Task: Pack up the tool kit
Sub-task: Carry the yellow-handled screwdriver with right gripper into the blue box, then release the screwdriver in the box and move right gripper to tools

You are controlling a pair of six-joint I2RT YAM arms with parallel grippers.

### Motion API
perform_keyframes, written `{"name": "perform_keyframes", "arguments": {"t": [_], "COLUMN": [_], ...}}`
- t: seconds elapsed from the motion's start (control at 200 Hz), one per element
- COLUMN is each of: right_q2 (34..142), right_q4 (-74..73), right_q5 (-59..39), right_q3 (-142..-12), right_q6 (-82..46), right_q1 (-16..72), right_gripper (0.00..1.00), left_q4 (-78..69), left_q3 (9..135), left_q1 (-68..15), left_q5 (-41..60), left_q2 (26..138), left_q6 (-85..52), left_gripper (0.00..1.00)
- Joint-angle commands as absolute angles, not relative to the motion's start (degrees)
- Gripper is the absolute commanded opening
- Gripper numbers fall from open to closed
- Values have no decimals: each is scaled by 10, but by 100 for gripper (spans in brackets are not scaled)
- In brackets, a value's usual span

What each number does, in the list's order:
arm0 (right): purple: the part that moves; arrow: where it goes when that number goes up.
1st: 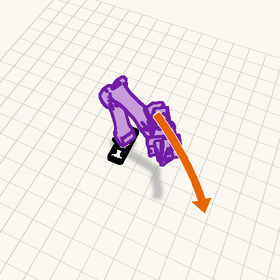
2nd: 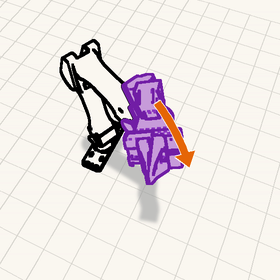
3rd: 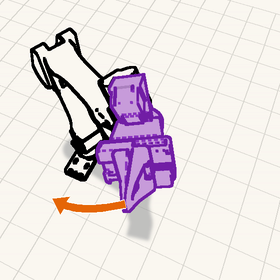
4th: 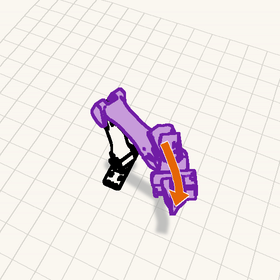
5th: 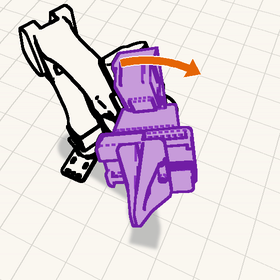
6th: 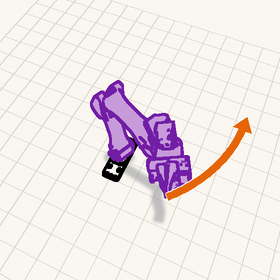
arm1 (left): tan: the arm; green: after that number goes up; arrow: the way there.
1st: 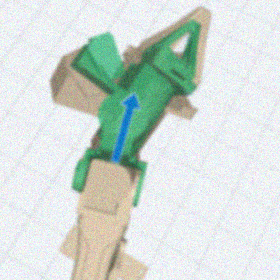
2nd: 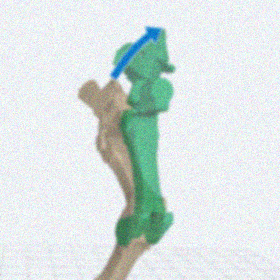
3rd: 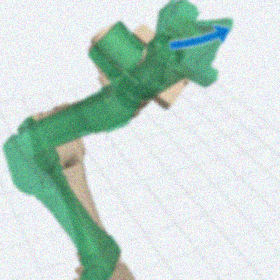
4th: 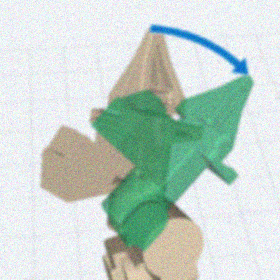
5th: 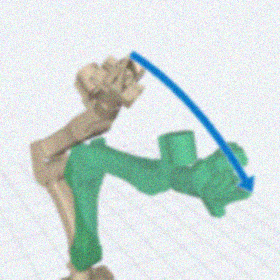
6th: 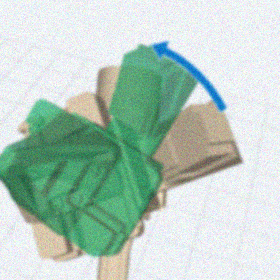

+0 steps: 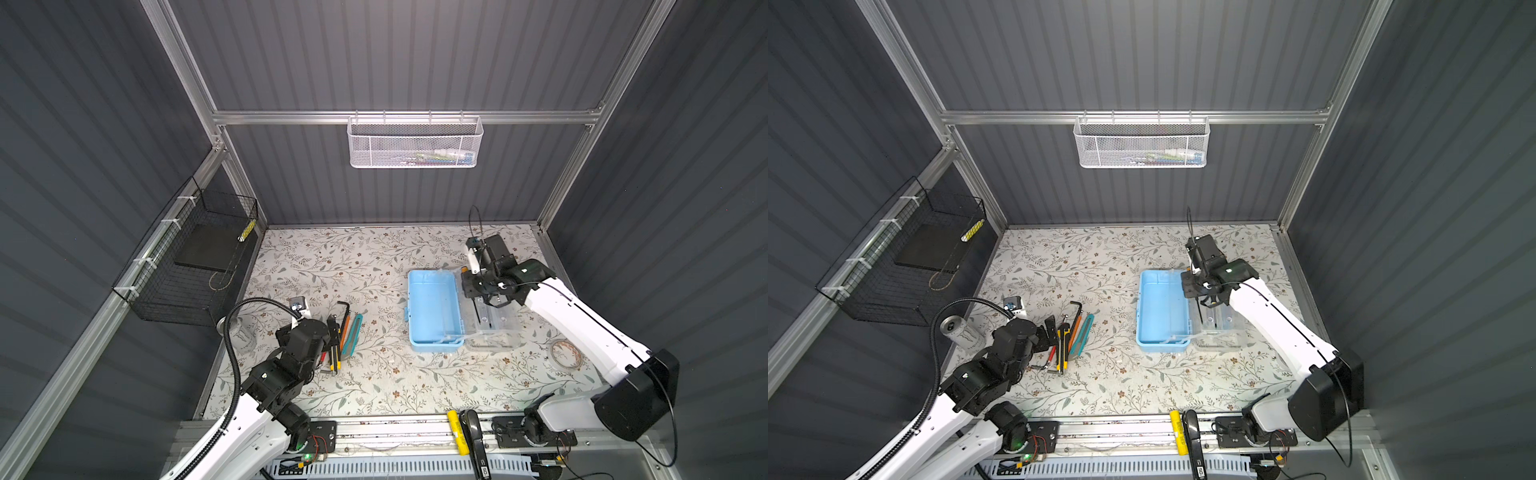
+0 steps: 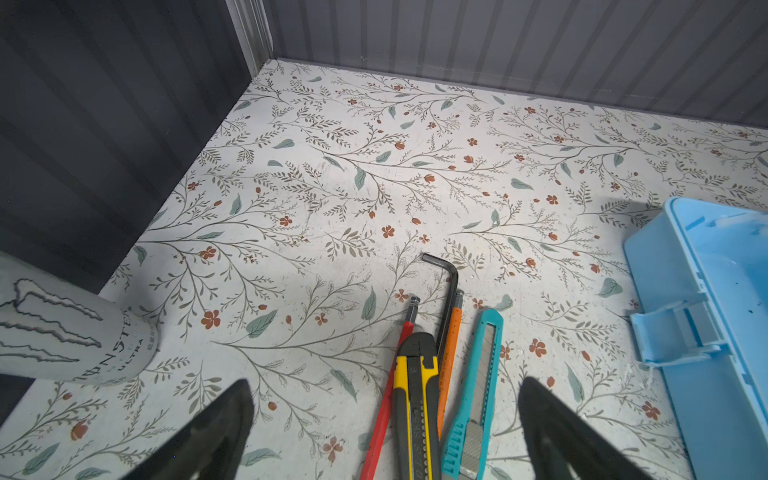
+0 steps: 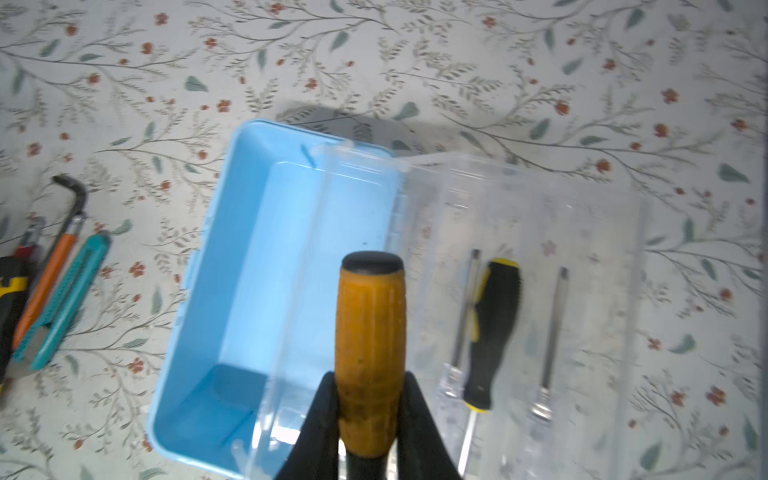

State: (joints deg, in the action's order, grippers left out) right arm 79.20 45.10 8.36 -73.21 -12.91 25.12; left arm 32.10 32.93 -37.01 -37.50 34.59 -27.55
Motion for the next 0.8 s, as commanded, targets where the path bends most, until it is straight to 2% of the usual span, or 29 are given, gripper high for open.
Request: {"name": "perform_keyframes", "arguments": {"t": [0.0, 0.21, 0.575, 0.796], "right_q2": [778, 776, 848, 861], "right_q4": [487, 465, 446, 436], "right_q5": [134, 159, 190, 198], "right_q3": [-712, -686, -704, -703], "right_q6": [-117, -113, -86, -73], "right_q1": [212, 159, 142, 140], "right_gripper": [0, 0, 0, 8], "left_q4": [320, 320, 322, 320], "left_q3": [326, 326, 328, 326], "left_q1": [-370, -370, -370, -370], "left_q5": [-378, -378, -377, -378], "left_q2": [345, 345, 351, 351], "left_q6": [-269, -271, -271, -269], "left_gripper": [99, 99, 99, 99]}}
